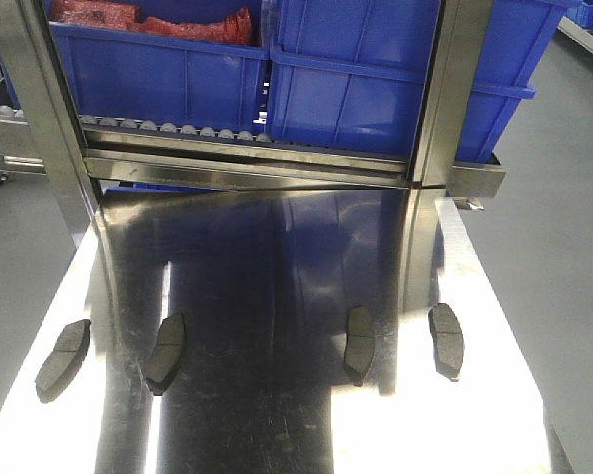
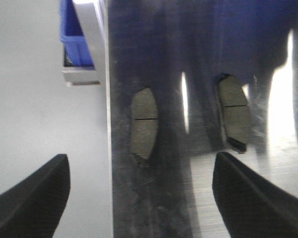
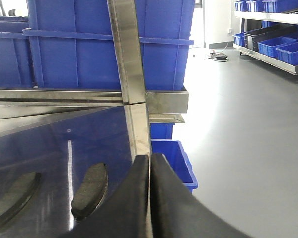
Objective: Move and align brake pads A on conveyor
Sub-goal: 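Lower the left gripper over the brake pad nearest it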
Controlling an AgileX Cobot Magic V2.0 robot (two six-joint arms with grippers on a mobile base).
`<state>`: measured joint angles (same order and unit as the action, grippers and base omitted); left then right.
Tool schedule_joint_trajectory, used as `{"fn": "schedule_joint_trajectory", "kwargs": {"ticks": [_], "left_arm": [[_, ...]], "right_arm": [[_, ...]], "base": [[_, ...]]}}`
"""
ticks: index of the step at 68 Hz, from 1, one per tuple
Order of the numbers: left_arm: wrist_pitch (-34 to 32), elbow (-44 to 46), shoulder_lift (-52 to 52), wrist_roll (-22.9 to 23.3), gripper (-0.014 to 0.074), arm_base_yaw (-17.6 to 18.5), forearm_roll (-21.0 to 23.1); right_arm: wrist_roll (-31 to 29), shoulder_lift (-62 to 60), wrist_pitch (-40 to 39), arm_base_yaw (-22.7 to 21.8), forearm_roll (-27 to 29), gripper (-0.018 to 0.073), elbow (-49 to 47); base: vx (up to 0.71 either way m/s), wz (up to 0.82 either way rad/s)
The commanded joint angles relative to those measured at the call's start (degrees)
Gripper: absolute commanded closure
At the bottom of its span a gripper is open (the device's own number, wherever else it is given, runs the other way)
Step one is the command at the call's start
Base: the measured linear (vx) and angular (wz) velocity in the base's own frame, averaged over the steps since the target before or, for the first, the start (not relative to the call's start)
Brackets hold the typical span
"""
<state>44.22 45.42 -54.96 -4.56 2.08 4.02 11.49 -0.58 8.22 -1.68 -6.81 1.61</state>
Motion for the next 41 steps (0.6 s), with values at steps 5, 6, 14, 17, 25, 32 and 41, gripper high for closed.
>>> {"fn": "schedule_joint_trajectory", "kwargs": {"ticks": [5, 6, 14, 17, 25, 32, 41], "left_arm": [[2.8, 9.8, -10.4, -2.5, 0.0021, 0.2, 4.3], [3.1, 10.3, -11.3, -2.5, 0.0021, 0.3, 4.3], [5.8, 14.5, -19.0, -2.5, 0.0021, 1.3, 3.6], [6.5, 15.6, -21.5, -2.5, 0.0021, 1.8, 3.5], [8.0, 18.4, -28.1, -2.3, 0.0021, 3.3, 3.0], [8.5, 20.1, -32.6, -0.8, 0.0021, 3.9, 1.5], [7.9, 20.7, -36.6, 4.6, 0.0021, 4.0, -2.6]], "right_arm": [[-0.5, -0.7, -4.4, -0.3, -0.7, 0.0571, 0.7], [-0.5, -0.7, -4.4, -0.3, -0.7, 0.0571, 0.7], [-0.5, -0.7, -4.4, -0.3, -0.7, 0.0571, 0.7], [-0.5, -0.7, -4.4, -0.3, -0.7, 0.0571, 0.7], [-0.5, -0.7, -4.4, -0.3, -0.7, 0.0571, 0.7], [-0.5, -0.7, -4.4, -0.3, -0.7, 0.0571, 0.7], [-0.5, -0.7, -4.4, -0.3, -0.7, 0.0571, 0.7]], "base": [[0.00, 0.00], [0.00, 0.00], [0.00, 0.00], [0.00, 0.00], [0.00, 0.00], [0.00, 0.00], [0.00, 0.00]]}}
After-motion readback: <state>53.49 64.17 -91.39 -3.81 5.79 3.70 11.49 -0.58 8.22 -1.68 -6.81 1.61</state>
